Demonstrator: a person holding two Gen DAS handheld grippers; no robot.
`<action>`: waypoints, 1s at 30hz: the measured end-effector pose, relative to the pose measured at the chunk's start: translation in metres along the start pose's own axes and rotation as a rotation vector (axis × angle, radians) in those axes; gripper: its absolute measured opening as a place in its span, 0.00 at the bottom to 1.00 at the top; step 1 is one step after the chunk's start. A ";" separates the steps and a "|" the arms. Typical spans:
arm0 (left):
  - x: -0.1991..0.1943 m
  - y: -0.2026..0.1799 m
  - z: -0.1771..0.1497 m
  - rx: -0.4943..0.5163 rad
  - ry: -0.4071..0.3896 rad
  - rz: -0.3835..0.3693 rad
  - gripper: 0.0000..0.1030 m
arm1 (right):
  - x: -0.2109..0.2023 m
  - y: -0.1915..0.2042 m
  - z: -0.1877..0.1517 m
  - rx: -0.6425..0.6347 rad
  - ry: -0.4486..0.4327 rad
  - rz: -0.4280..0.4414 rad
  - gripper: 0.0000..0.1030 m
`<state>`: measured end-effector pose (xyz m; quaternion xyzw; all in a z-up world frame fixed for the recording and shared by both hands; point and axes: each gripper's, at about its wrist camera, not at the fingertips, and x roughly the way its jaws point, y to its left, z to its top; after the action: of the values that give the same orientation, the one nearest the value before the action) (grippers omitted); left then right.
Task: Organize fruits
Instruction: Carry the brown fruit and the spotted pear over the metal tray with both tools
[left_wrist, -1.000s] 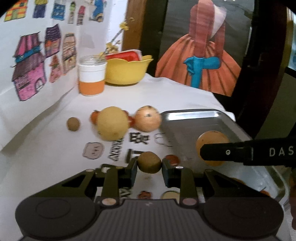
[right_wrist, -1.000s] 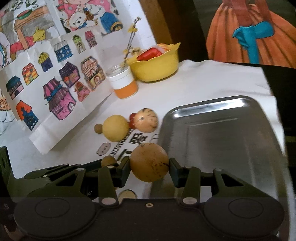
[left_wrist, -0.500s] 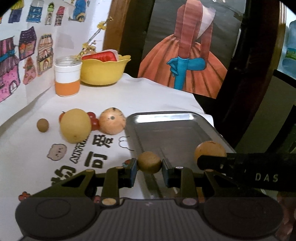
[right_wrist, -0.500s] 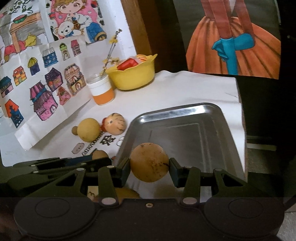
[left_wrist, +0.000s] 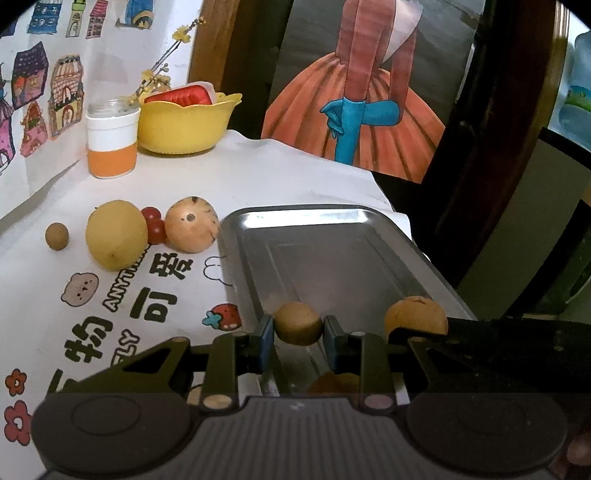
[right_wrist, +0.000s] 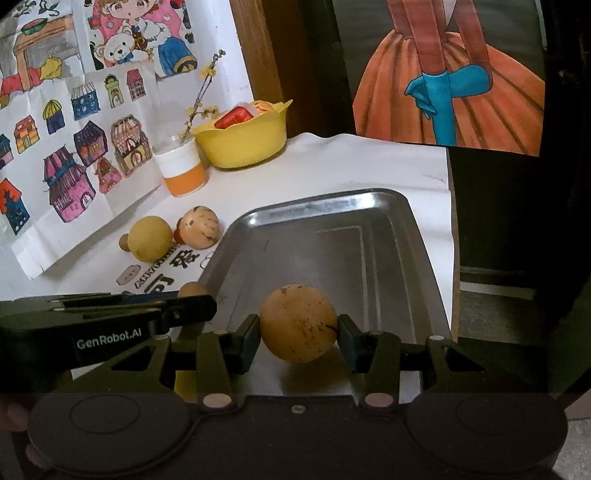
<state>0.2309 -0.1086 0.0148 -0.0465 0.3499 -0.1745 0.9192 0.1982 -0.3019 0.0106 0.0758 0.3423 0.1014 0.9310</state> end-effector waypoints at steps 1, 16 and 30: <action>0.000 0.000 0.000 0.002 0.002 0.001 0.31 | 0.000 0.000 -0.001 0.000 0.001 -0.001 0.46; 0.007 -0.007 -0.002 0.021 0.030 0.006 0.31 | 0.001 -0.001 -0.009 0.001 0.010 0.000 0.46; 0.008 -0.008 -0.002 0.019 0.031 0.016 0.32 | 0.002 -0.001 -0.010 0.001 0.010 0.000 0.46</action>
<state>0.2329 -0.1187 0.0098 -0.0323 0.3628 -0.1714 0.9154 0.1927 -0.3020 0.0014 0.0756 0.3471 0.1015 0.9293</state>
